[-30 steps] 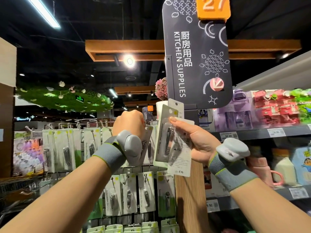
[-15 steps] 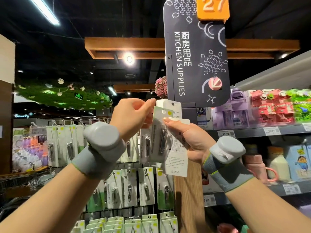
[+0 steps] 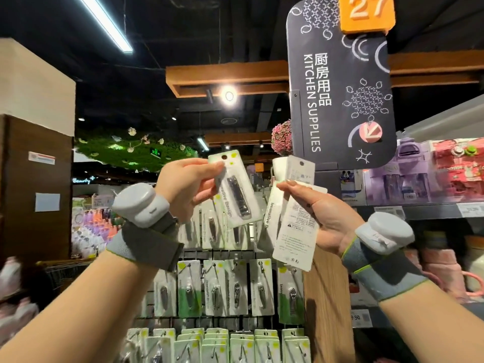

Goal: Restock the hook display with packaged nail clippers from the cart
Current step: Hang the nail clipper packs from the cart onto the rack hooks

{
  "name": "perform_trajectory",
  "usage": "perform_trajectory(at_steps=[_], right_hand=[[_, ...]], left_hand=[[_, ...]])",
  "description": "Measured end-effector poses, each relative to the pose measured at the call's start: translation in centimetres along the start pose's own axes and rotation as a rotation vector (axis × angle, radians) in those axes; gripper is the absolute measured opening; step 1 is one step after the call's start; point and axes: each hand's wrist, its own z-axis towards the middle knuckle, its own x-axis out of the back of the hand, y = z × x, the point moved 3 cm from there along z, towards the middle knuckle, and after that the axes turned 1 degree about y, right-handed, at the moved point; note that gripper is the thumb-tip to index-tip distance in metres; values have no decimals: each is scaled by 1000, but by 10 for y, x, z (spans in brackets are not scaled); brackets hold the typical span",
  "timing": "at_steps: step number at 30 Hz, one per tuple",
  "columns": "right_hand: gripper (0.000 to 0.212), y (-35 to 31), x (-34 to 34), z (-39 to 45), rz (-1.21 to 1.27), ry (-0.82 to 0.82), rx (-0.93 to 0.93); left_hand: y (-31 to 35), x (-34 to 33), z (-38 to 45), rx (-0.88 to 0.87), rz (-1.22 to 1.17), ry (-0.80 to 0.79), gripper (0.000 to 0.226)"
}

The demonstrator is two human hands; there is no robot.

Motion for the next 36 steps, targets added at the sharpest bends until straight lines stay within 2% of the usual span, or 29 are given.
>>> perform_trajectory(at_steps=[7,12,16,25,36], right_hand=[[13,12,-17,1,11,-53,-51],[25,22,-21,3,40,-87,-92],[16,28,-16,-5,42,-104,-76],[13,60,18,-23,19,-113,-104],[13,109,70,-47,66,-89,-204]], left_hand=[[-4,29,-6,33,49,50,30],[-3,47,-16,-28,149,128,33],[-8,64,-27,-112,314,149,31],[-67,66,-53,-38,451,118,19],[-159,42,-86,73,517,-31,13]])
